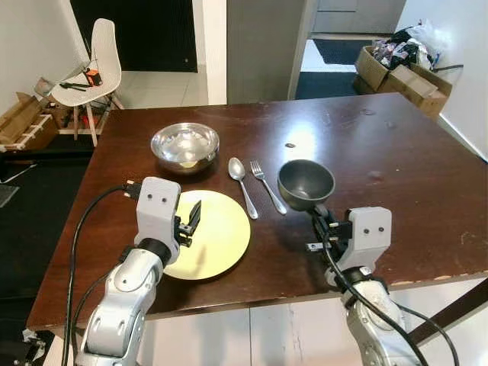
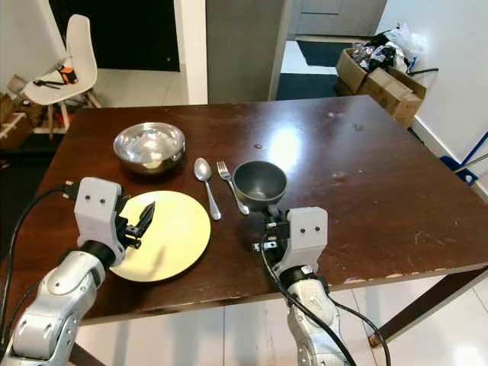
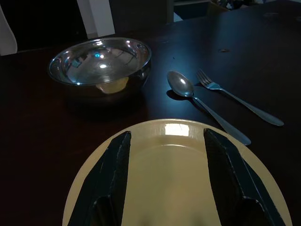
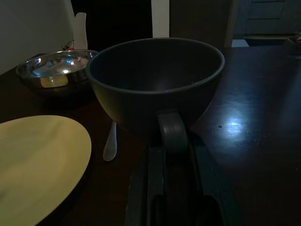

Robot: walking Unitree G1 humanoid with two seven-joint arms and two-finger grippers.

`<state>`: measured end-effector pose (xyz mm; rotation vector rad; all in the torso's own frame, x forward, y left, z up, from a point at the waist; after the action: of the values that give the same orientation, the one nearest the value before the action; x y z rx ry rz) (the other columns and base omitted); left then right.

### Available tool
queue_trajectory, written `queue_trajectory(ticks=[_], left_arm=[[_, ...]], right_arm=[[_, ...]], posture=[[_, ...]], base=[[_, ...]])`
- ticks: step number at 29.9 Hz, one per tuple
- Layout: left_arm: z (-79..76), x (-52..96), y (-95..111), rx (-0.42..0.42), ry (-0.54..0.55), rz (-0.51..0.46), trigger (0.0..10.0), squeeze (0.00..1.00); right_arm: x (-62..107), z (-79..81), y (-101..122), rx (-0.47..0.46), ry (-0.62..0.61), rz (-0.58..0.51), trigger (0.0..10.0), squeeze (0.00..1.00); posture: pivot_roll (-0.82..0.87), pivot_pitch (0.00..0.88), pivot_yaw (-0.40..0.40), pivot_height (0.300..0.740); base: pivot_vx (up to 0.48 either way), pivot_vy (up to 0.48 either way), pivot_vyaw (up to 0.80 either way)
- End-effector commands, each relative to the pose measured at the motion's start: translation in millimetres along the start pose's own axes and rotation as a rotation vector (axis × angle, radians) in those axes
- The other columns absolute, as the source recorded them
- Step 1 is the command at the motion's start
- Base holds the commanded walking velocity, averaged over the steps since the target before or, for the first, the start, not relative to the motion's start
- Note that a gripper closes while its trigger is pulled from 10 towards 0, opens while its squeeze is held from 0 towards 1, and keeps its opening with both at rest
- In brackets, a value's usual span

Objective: Setting the table

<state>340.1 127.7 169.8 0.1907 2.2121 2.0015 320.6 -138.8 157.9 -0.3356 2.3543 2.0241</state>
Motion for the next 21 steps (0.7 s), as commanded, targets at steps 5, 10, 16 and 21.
queue_trajectory(ticks=[5,10,16,21], left_arm=[[-1.9,-1.1,-5.4,0.002,-0.007,0.008,10.0,0.0],[-2.3,-1.6,-5.9,0.002,-0.008,0.007,10.0,0.0],[-2.5,-2.2,-5.6,0.002,-0.009,0.003,10.0,0.0],[-2.7,-2.4,-5.3,0.001,-0.01,0.002,10.0,0.0]], right_arm=[[-1.9,2.2,2.6,-0.002,0.011,-0.015,10.0,0.0],[-2.3,1.6,2.8,0.0,0.012,-0.018,10.0,0.0],[-2.6,1.9,2.6,0.001,0.013,-0.018,10.0,0.0],[-2.4,2.1,2.4,0.0,0.013,-0.017,10.0,0.0]], posture=[[-0.06,0.0,0.058,0.74],[-0.07,0.0,0.056,0.74],[-0.06,0.0,0.058,0.74],[-0.06,0.0,0.06,0.74]], base=[[0.0,0.0,0.0],[0.0,0.0,0.0],[0.0,0.0,0.0],[0.0,0.0,0.0]])
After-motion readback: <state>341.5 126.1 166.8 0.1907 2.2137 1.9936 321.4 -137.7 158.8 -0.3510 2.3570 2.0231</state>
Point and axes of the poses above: a point about 5 cm out from each wrist's last joint towards the gripper, its own x axis pointing back from the gripper into the wrist, its own y axis along the axis of the wrist's last joint, z = x × y, the point moved 5 cm from there along -x, pointing out of the wrist towards the gripper, and after that the axes turned 10 degrees about x, right-handed, at the moved point
